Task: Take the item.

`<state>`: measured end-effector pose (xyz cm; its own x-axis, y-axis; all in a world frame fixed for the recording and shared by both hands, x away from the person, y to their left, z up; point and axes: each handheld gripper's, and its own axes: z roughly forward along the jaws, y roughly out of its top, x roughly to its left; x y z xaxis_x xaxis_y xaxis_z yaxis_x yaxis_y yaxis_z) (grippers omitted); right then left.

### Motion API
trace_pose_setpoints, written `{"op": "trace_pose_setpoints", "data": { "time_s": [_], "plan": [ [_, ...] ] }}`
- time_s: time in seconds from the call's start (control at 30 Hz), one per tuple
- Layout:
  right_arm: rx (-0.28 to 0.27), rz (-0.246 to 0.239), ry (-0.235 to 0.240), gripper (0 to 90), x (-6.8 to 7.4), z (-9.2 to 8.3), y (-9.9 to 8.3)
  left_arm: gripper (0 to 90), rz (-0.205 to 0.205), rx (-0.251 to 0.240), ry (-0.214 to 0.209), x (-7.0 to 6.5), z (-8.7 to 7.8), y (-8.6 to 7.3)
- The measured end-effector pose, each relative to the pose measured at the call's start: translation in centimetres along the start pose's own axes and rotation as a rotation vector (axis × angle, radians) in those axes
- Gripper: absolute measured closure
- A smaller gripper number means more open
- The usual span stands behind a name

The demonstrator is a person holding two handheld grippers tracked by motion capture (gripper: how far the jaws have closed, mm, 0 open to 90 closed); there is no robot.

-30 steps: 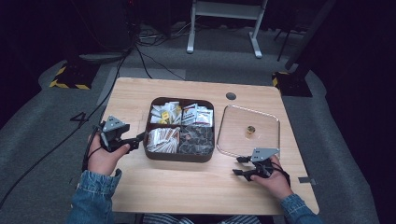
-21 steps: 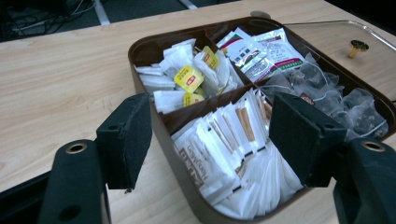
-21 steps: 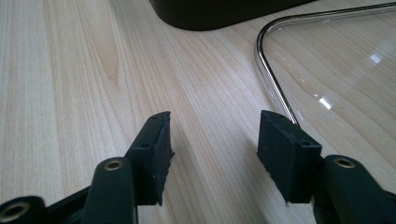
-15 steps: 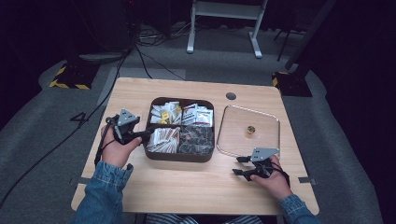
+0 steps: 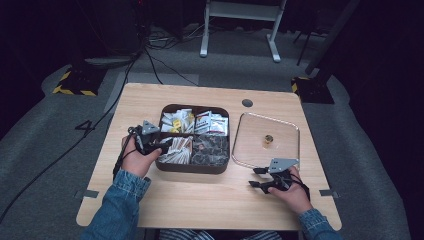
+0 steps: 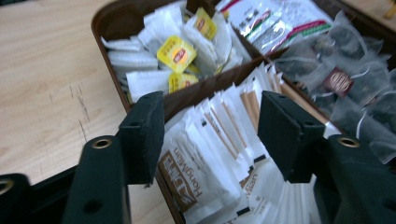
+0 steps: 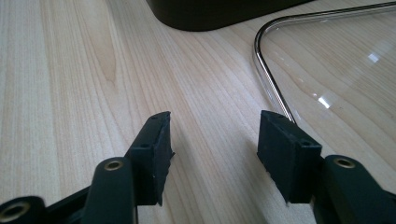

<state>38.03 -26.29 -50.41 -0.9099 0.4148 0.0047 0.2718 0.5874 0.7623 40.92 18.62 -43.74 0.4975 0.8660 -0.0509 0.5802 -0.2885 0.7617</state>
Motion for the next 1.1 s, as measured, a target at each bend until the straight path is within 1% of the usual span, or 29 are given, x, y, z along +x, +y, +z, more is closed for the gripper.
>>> {"op": "trace_pose_setpoints", "data": {
  "time_s": [0.03, 0.13, 0.3, 0.37, 0.5, 0.57, 0.63, 0.67, 0.7, 0.77, 0.83, 0.93, 1.0, 1.1],
  "plan": [
    [0.000, 0.000, 0.000, 45.1, 0.0, 0.0, 0.0, 45.4, 0.004, 0.016, 0.000, -0.1, 0.2, -0.1],
    [0.000, -0.002, -0.001, 45.0, 0.0, 0.0, 0.0, 49.6, 0.016, 0.043, 0.011, -0.2, 0.8, -0.3],
    [0.000, -0.002, -0.001, 45.1, 0.0, 0.0, 0.0, 59.8, 0.039, 0.083, 0.031, -0.3, 1.2, -0.6],
    [0.000, -0.002, -0.001, 45.1, 0.0, 0.0, 0.0, 60.9, 0.035, 0.093, 0.034, -0.3, 1.3, -0.6],
    [0.000, -0.001, -0.001, 45.1, 0.0, 0.0, 0.0, 60.4, 0.053, 0.110, 0.051, -0.3, 1.5, -0.7],
    [0.000, -0.001, -0.001, 45.0, 0.0, 0.0, 0.0, 61.0, 0.054, 0.110, 0.056, -0.3, 1.6, -0.7],
    [0.000, 0.000, -0.001, 45.1, 0.0, 0.0, 0.0, 63.3, 0.066, 0.108, 0.061, -0.3, 1.6, -0.8],
    [0.000, -0.001, -0.001, 45.1, 0.0, 0.0, 0.0, 67.0, 0.083, 0.111, 0.066, -0.2, 1.6, -0.8],
    [0.000, 0.000, -0.001, 45.1, 0.0, 0.0, 0.0, 69.3, 0.090, 0.117, 0.071, -0.2, 1.6, -0.8],
    [0.000, 0.000, 0.000, 45.1, 0.0, 0.0, 0.0, 69.9, 0.095, 0.120, 0.075, -0.2, 1.7, -0.8],
    [0.000, 0.001, 0.000, 45.1, 0.0, 0.0, 0.0, 69.7, 0.088, 0.115, 0.076, -0.2, 1.6, -0.8],
    [0.000, 0.004, -0.001, 45.1, 0.0, 0.0, 0.0, 65.9, 0.069, 0.103, 0.068, -0.1, 1.5, -0.7],
    [0.000, 0.004, -0.001, 45.1, 0.0, 0.0, 0.0, 65.9, 0.065, 0.102, 0.065, -0.1, 1.6, -0.8],
    [0.000, 0.004, -0.002, 45.1, 0.0, 0.0, 0.0, 65.7, 0.071, 0.109, 0.064, -0.1, 1.7, -0.8]
  ]
}}
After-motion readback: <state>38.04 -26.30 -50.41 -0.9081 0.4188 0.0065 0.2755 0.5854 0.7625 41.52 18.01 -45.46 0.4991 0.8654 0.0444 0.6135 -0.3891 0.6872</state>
